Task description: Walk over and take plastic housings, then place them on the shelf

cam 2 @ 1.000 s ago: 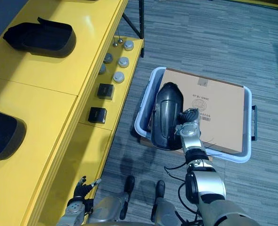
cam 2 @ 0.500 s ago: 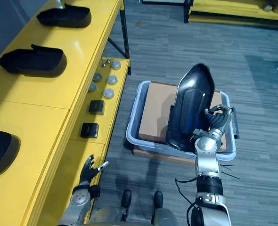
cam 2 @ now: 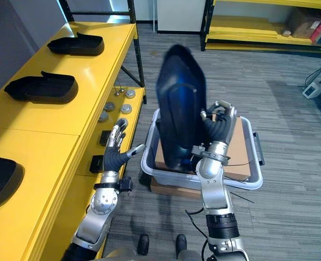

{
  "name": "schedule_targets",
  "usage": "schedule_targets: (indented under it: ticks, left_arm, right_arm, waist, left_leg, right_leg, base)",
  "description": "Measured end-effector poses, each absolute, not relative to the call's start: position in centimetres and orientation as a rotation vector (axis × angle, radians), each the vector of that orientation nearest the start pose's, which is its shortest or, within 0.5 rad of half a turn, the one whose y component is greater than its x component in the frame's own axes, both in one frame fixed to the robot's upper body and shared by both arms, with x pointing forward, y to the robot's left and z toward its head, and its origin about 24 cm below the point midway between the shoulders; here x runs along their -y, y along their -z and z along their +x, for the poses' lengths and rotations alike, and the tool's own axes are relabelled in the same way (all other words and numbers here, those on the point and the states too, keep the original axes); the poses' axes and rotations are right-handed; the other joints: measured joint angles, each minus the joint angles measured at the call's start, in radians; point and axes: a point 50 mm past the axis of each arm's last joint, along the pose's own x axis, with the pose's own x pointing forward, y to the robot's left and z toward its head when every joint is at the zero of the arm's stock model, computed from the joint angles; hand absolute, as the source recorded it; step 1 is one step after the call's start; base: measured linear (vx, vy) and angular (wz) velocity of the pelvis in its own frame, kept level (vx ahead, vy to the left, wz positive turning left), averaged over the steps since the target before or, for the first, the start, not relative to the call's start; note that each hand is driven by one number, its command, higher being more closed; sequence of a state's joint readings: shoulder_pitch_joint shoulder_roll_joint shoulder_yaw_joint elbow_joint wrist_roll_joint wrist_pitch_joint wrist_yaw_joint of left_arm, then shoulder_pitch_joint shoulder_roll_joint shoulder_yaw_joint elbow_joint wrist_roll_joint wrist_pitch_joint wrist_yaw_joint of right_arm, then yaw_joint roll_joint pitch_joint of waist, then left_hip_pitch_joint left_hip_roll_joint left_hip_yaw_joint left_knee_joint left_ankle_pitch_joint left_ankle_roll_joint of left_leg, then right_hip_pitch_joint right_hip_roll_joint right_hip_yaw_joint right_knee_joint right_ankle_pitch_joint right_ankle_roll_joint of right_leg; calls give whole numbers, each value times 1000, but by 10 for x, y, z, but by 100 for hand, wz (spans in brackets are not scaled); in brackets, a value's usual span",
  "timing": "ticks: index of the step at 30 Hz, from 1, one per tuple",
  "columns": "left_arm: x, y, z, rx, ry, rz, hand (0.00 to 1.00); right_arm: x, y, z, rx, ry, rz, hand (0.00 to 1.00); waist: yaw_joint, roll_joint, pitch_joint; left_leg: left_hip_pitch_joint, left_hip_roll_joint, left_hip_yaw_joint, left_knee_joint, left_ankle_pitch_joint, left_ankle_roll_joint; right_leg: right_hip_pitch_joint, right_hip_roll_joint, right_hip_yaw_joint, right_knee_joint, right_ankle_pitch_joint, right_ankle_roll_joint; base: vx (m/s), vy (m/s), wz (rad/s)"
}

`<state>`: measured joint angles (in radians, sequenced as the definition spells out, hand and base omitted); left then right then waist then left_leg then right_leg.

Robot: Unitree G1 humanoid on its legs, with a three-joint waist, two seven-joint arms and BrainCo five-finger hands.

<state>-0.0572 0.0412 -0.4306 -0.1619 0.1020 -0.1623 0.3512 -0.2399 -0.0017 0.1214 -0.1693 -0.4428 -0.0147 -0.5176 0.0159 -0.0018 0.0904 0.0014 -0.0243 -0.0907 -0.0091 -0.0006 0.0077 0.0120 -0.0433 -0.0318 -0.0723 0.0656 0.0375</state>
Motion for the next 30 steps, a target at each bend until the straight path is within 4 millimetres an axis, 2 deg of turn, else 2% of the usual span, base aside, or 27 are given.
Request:
schedule_targets:
  ticks: [6,12,13,21,24,30]
  left_arm:
    - [-58,-106,237,400,106,4,0]
    - [-55,-109,241,409,100,6,0]
    - [-55,-108,241,406,95,5,100]
    - [-56,-89,246,299,85,-2,100]
    - [-55,-80,246,243,99,-13,100]
    - [-57,-77,247,217,90,-40,100]
  right_arm:
    - [119,-152,273,558,389,-285,100]
    - [118,-154,271,559,383,-242,100]
    - [118,-154,271,558,380,-238,100]
    - [117,-147,268,538,361,-229,100]
    - [103,-149,261,560,297,-196,100]
    - [100,-148,259,561,284,-185,100]
  waist:
    - [-1,-11,-10]
    - [-3,-10,-39]
    - [-3,-12,-43]
    - [-2,-11,-53]
    - [-4,-11,-55]
    - [-3,-16,-70]
  left_leg:
    - [7,7,14,-10,0,0]
    - [4,7,17,-13,0,0]
    - [5,7,21,-13,0,0]
    - [11,7,28,-13,0,0]
    - [12,8,35,-12,0,0]
    - [14,7,37,-13,0,0]
  right_leg:
    - [-1,7,11,-6,6,-6]
    - [0,8,20,-23,17,-6]
    - [0,8,25,-23,17,-6]
    - [1,7,33,-21,18,-4]
    - [1,8,36,-21,19,-5]
    - [0,7,35,-23,20,-4]
  base:
    - [-29,-4,-6]
    - [10,-2,-5]
    - [6,4,-9]
    - [-30,3,-3]
    - [-49,0,-4]
    - [-22,1,1]
